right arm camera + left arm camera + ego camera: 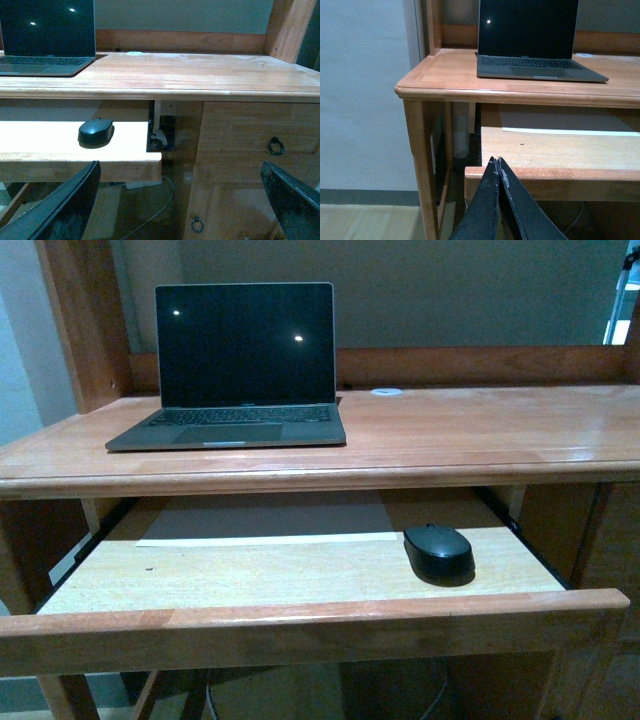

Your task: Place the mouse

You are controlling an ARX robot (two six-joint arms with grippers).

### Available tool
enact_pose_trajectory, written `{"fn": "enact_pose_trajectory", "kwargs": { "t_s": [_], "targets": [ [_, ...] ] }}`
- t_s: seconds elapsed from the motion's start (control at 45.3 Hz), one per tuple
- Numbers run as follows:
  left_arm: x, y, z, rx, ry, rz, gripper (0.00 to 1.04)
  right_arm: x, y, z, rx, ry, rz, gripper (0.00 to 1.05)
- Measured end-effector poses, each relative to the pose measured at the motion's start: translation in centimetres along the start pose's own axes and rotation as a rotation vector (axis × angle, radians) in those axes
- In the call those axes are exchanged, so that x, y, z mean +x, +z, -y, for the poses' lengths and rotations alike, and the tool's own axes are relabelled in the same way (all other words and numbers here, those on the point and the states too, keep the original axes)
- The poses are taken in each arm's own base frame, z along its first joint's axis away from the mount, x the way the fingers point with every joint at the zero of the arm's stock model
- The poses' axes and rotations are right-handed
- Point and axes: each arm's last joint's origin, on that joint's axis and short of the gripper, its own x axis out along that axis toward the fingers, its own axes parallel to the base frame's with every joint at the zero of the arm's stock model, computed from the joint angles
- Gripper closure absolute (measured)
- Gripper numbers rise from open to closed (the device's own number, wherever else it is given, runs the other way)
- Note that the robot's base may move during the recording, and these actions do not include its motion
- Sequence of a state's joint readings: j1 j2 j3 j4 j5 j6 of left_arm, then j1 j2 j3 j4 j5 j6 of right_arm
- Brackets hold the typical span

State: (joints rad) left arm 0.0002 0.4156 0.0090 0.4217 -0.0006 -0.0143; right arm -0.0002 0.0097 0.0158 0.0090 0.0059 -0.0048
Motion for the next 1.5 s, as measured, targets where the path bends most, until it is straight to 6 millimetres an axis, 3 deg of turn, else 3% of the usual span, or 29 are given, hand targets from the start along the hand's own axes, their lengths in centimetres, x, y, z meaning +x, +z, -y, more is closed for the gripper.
{"fn": "enact_pose_trajectory", "kwargs": {
  "t_s": [1.192,1.39,1.501],
  "targets": [
    [-2.7,-0.3,0.0,0.006,0.0,-0.009,1.03,0.0,0.0,0.0,0.0,0.0,0.0,0.07],
    [-2.7,-0.3,0.0,0.007,0.001,-0.011,0.71,0.3,0.5,-0.1,0.017,0.032,0.037,0.07],
    [-2.7,-0.3,0.0,0.007,0.001,-0.011,0.5,2.5,1.9,-0.8,0.061,0.102,0.01,0.07]
  ]
}}
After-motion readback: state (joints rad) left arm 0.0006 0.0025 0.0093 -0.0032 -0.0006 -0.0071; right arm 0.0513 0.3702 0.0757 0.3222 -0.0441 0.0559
